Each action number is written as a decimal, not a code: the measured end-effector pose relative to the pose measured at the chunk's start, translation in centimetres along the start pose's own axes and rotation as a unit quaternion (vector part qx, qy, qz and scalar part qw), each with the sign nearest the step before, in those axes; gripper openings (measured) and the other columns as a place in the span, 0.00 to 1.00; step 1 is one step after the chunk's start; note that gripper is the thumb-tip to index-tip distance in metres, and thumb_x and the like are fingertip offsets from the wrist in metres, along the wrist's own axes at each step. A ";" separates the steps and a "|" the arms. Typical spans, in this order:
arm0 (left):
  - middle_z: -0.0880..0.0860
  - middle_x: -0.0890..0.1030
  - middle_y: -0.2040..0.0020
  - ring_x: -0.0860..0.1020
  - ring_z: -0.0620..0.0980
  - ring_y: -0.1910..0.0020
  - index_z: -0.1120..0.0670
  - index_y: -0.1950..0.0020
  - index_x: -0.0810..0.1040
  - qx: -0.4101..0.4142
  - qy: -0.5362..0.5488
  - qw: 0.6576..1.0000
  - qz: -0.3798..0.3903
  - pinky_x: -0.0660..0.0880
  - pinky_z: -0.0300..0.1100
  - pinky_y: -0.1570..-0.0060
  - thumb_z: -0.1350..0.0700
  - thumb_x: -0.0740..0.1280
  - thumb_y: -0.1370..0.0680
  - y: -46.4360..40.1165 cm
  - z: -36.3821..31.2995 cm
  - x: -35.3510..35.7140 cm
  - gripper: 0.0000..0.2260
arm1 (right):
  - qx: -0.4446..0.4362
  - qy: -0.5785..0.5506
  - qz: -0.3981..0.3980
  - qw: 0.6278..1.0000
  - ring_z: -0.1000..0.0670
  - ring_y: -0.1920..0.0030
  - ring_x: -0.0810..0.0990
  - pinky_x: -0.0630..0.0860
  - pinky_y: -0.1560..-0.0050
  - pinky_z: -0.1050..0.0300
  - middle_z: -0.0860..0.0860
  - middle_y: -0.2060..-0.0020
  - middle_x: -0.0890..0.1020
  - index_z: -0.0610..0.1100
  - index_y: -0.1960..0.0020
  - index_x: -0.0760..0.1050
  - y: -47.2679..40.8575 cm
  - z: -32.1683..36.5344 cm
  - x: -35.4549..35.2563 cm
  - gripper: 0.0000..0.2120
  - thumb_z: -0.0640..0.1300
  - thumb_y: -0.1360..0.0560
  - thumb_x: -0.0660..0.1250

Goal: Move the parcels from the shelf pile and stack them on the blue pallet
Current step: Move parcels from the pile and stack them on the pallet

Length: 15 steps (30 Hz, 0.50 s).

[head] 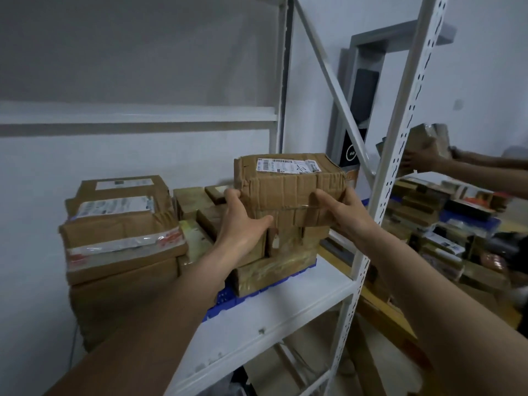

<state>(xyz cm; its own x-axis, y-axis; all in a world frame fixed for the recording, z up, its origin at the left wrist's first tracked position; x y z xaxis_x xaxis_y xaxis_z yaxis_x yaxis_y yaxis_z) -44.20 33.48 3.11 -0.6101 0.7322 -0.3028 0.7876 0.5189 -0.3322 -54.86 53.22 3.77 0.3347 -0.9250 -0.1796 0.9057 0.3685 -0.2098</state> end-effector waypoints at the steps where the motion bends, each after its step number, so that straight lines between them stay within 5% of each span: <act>1: 0.48 0.72 0.41 0.73 0.45 0.48 0.51 0.33 0.58 0.001 0.001 1.000 -0.005 0.68 0.35 0.54 0.55 0.73 0.27 -0.7 0.2 0.5 0.30 | -0.001 -0.004 0.000 1.000 0.47 0.39 0.76 0.73 0.36 0.42 0.49 0.38 0.74 0.48 0.28 0.58 -1.2 -0.2 -0.1 0.34 0.56 0.28 0.69; 3: 0.49 0.72 0.40 0.73 0.45 0.47 0.52 0.33 0.58 0.005 0.000 1.000 -0.016 0.67 0.31 0.57 0.56 0.73 0.27 -2.3 0.7 1.7 0.30 | 0.004 -0.008 -0.004 1.000 0.47 0.39 0.75 0.72 0.36 0.43 0.49 0.37 0.74 0.49 0.27 0.57 -3.5 -1.2 -0.5 0.36 0.58 0.28 0.68; 10: 0.53 0.74 0.39 0.74 0.50 0.40 0.53 0.39 0.61 0.002 -0.021 0.999 -0.036 0.72 0.44 0.39 0.60 0.77 0.31 -5.5 1.7 4.7 0.29 | 0.022 -0.019 0.002 1.000 0.44 0.34 0.70 0.67 0.32 0.40 0.49 0.33 0.69 0.53 0.26 0.52 -9.0 -4.5 -1.2 0.39 0.61 0.29 0.67; 15: 0.53 0.72 0.37 0.72 0.50 0.38 0.50 0.41 0.59 -0.013 -0.029 0.998 -0.056 0.72 0.44 0.38 0.59 0.77 0.32 -7.0 2.3 6.0 0.30 | 0.012 -0.011 0.020 1.000 0.47 0.37 0.70 0.69 0.38 0.50 0.52 0.38 0.70 0.53 0.26 0.53 -12.8 -4.7 -1.6 0.37 0.62 0.28 0.66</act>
<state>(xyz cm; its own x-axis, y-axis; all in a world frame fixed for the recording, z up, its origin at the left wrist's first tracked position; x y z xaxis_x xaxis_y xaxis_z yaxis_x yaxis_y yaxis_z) -53.55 33.22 1.56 -0.6974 0.6431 -0.3164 0.7161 0.6073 -0.3439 -68.21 50.39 2.24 0.3764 -0.9114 -0.1663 0.8971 0.4034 -0.1802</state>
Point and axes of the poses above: each hand's wrist, its own y-axis away from the middle knuckle, its own x-axis out of the palm, z = x × y, the point moved 8 cm from there along -y, towards the middle knuckle
